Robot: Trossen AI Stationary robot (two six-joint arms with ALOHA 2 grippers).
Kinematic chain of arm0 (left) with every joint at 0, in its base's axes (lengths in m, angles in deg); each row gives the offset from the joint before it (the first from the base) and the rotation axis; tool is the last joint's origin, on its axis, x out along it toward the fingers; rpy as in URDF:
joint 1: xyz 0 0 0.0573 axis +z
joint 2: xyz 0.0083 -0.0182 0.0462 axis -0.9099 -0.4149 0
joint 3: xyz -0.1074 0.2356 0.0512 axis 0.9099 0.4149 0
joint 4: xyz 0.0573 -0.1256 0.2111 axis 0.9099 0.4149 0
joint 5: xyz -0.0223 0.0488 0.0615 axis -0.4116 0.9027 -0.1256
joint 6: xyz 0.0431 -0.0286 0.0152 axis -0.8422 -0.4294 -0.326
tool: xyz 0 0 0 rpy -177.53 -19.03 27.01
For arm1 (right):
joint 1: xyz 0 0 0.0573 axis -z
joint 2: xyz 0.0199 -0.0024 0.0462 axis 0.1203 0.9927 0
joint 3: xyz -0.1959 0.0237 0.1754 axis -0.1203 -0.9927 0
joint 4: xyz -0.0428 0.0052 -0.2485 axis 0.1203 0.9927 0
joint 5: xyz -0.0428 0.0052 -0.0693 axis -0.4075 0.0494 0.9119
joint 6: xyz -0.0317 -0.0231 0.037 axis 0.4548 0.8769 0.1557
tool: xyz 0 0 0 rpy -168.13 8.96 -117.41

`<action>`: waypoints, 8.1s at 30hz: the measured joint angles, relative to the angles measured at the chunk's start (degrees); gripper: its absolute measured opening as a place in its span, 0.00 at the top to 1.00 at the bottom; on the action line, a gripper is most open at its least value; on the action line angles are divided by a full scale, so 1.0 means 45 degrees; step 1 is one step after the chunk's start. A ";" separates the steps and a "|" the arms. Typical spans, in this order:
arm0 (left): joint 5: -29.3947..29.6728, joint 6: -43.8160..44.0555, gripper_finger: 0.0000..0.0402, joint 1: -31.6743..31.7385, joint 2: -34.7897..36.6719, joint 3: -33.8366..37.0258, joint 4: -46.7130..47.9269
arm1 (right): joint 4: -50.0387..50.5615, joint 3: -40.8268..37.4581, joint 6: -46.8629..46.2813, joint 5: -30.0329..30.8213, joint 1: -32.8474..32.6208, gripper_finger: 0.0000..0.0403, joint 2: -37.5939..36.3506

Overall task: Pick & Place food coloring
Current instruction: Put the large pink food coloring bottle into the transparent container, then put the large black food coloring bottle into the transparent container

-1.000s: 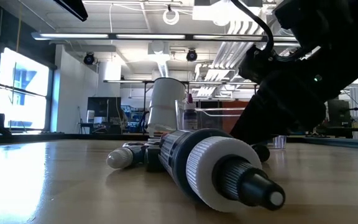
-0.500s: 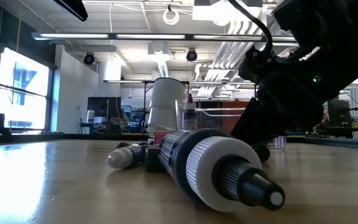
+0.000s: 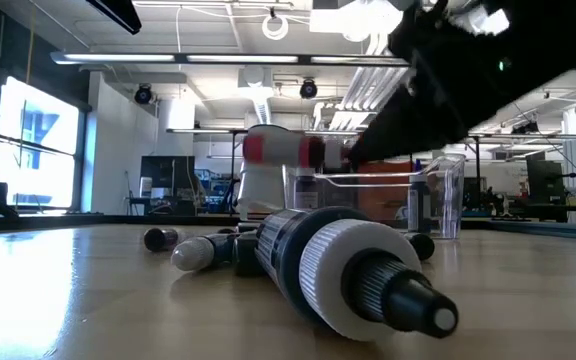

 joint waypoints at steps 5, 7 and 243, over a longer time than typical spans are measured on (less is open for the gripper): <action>0.0000 0.0000 0.76 0.0001 0.0000 0.0000 0.0000 | 0.2129 0.0102 0.0667 0.0786 0.0205 0.92 -0.2264; 0.0000 0.0000 0.76 0.0005 0.0000 0.0000 -0.0001 | 0.3740 0.0529 0.0846 0.1378 0.0361 0.92 -0.3065; -1.4665 -1.7145 0.48 0.2501 -1.0204 -0.0371 -1.5924 | 1.4240 0.7538 0.0834 -0.0800 -0.3768 0.67 -0.0923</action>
